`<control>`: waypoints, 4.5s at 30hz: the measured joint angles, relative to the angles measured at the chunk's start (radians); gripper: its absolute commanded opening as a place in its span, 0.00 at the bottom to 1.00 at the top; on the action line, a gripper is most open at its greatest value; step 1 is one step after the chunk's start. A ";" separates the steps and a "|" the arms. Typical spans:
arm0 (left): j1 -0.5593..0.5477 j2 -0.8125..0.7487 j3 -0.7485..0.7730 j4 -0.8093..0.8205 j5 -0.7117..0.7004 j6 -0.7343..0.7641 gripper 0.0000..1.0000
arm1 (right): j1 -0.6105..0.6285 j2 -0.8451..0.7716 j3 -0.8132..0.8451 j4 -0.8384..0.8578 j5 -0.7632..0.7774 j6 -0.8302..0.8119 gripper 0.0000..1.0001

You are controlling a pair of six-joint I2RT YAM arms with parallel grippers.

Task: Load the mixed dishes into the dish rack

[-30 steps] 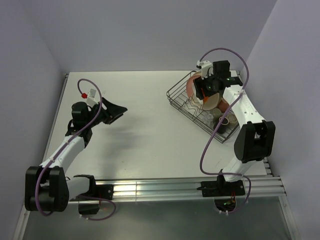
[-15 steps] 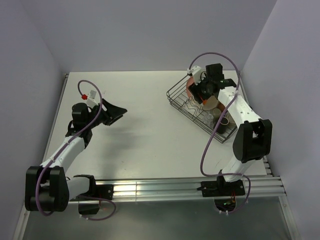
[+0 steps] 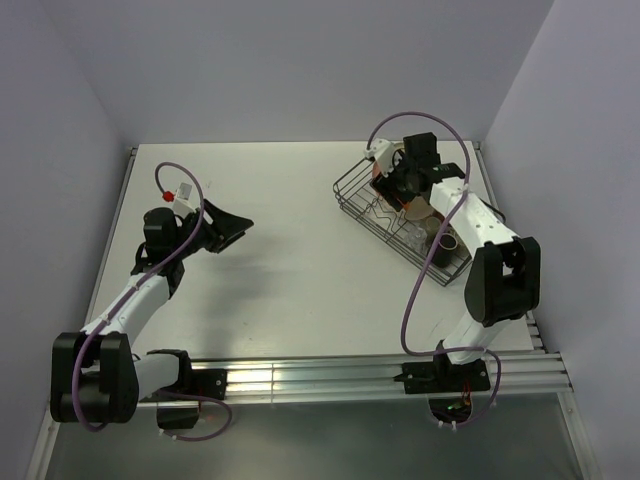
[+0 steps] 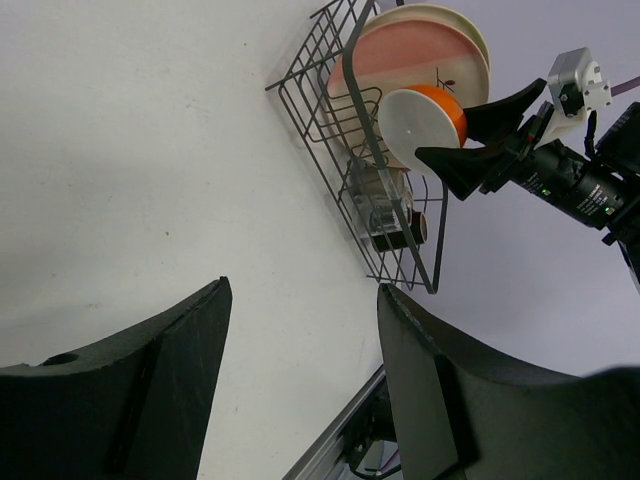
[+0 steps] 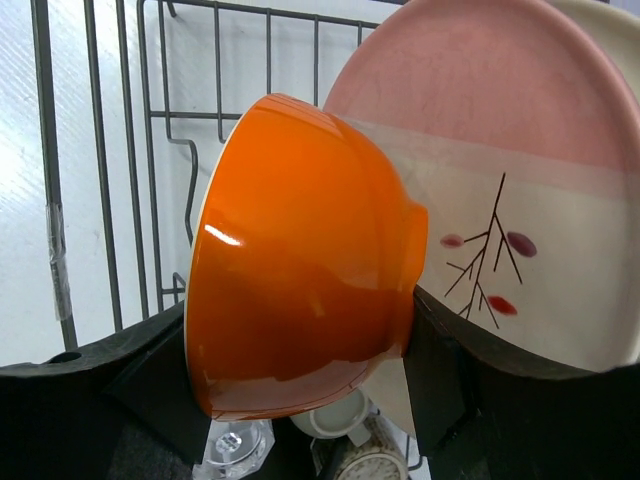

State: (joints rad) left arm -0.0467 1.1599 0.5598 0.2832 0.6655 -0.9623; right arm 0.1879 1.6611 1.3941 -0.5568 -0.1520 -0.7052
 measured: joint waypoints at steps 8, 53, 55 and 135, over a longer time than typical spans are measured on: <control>0.002 0.000 0.000 0.000 0.000 0.000 0.66 | 0.004 0.000 -0.008 0.033 0.034 -0.045 0.17; 0.024 -0.022 -0.032 0.003 0.000 0.000 0.66 | 0.105 0.024 -0.139 0.138 0.185 0.006 0.91; 0.025 -0.022 -0.033 0.002 0.000 0.000 0.66 | 0.105 0.024 -0.139 0.129 0.183 0.019 1.00; 0.028 -0.555 0.069 -0.536 -0.525 0.425 0.99 | -0.140 -0.762 -0.446 0.280 0.375 0.734 1.00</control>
State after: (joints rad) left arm -0.0189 0.6048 0.6285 -0.2531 0.1402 -0.5377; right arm 0.0475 0.8989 0.9478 -0.2768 0.2226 0.0284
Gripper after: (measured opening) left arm 0.992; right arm 0.997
